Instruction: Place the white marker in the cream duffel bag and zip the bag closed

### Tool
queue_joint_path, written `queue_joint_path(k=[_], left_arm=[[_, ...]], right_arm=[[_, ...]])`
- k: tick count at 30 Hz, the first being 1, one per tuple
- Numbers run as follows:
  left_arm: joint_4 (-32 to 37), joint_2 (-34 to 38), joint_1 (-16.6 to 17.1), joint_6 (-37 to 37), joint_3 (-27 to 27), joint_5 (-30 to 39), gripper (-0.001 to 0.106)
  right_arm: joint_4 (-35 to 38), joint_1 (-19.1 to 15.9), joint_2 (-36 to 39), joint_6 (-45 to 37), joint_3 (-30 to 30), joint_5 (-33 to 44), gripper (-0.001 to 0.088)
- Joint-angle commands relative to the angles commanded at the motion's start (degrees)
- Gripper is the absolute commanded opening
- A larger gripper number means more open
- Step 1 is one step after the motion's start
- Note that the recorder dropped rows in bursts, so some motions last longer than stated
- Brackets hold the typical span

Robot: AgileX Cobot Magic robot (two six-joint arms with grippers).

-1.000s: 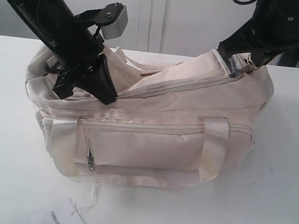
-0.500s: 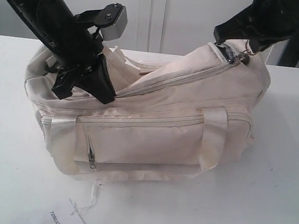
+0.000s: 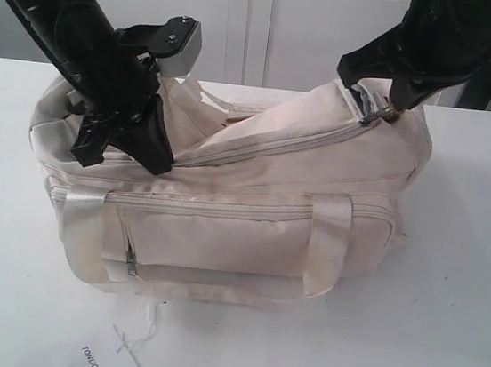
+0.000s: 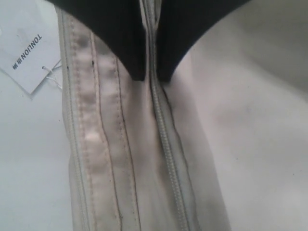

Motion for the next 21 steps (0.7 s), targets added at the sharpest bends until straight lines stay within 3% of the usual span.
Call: queue_joint_path(k=[3,13,21], left_arm=[[0.00,0.00,0.00,-0.25,0.00,0.48,0.033],[0.00,-0.42,0.00,-1.56,-0.45,0.37,0.035],[0.12,-3.61,0.00,-2.79,-1.37,-0.89,0.063]], right_arm=[[0.71,0.00,0.00,0.00,0.00,-0.35,0.0000],[1.17,0.00,0.00,0.00,0.00,-0.19,0.0000],[1.91,0.00,0.00,0.00,0.00,-0.31,0.0000]])
